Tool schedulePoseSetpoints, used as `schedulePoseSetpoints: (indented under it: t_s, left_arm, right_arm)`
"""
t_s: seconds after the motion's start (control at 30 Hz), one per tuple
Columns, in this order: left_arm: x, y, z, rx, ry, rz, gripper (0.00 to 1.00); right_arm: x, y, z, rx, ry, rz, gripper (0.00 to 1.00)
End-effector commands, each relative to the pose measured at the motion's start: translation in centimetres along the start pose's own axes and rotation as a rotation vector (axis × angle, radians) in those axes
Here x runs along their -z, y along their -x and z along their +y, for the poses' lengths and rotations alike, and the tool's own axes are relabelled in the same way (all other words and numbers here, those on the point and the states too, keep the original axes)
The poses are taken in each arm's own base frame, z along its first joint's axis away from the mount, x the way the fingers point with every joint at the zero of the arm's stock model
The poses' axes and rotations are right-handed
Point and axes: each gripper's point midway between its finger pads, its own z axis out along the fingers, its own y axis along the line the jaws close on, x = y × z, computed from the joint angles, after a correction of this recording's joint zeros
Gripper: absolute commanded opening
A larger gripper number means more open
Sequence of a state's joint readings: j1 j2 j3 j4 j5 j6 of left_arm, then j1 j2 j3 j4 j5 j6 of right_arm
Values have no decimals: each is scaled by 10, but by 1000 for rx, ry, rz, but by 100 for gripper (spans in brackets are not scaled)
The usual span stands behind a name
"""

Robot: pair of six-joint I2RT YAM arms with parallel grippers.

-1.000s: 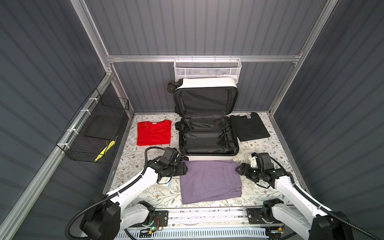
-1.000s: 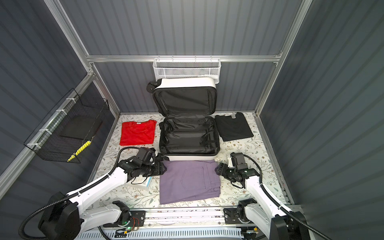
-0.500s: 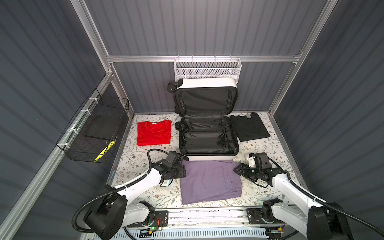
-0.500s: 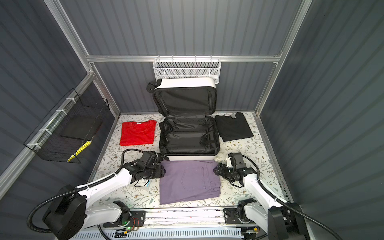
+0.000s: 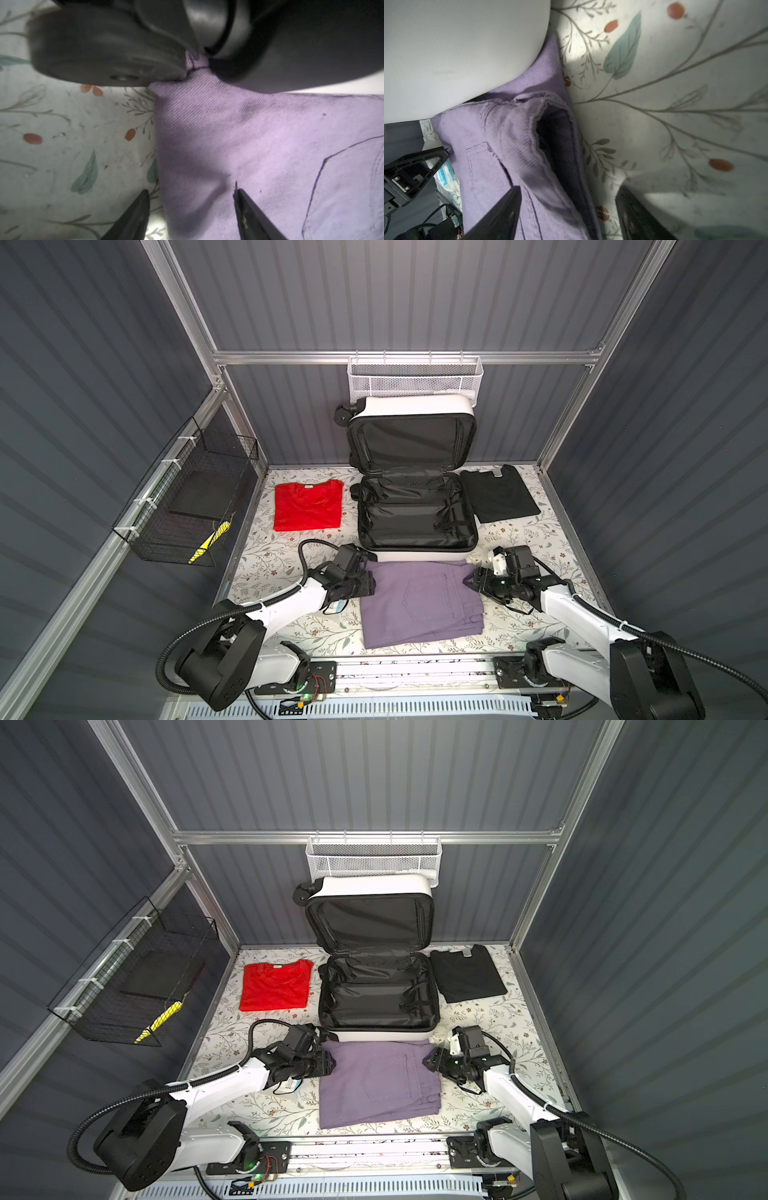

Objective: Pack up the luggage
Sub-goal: 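Close both grippers on the lavender trousers' edges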

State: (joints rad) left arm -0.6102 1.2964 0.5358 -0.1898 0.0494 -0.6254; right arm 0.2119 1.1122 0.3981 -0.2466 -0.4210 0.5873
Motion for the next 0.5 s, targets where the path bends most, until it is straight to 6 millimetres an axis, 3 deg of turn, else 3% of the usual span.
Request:
schedulePoseSetpoints:
  t_s: [0.0, 0.23, 0.33, 0.47]
  left_arm:
    - [-7, -10, -1, 11, -20, 27, 66]
    - [-11, -15, -5, 16, -62, 30, 56]
    - [-10, -14, -9, 17, -90, 28, 45]
    - [-1, -9, -20, 19, -139, 10, 18]
  right_arm:
    - [-7, -9, 0, 3, 9, 46, 73]
    - [-11, -13, 2, 10, 12, 66, 63]
    - [-11, -14, 4, 10, 23, 68, 50]
    - [-10, -17, 7, 12, 50, 72, 22]
